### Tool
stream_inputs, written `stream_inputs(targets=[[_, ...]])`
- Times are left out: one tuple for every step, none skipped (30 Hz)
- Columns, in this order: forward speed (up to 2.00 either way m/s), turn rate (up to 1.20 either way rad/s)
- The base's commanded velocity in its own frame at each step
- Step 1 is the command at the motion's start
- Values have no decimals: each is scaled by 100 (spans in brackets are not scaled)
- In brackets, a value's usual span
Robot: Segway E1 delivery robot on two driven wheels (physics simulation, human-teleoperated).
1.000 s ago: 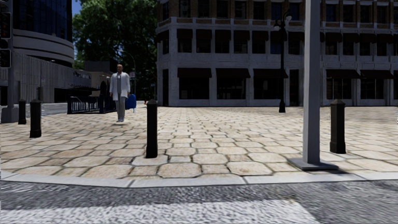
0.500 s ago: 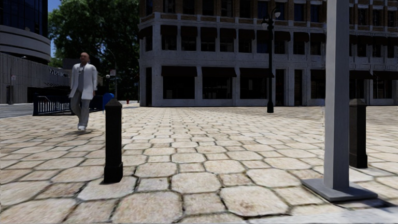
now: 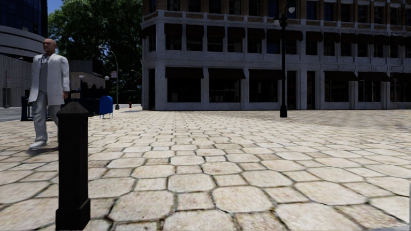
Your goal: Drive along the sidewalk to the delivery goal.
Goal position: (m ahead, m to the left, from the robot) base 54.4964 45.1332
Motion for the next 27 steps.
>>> stream_inputs(targets=[[127,0],[127,0],[127,0],[127,0],[127,0],[127,0],[127,0],[127,0],[127,0],[127,0],[127,0],[127,0],[127,0],[127,0],[127,0],[127,0],[127,0],[127,4],[127,9],[127,9],[127,15],[127,17],[127,17],[127,17],[127,17],[127,17],[127,19]])
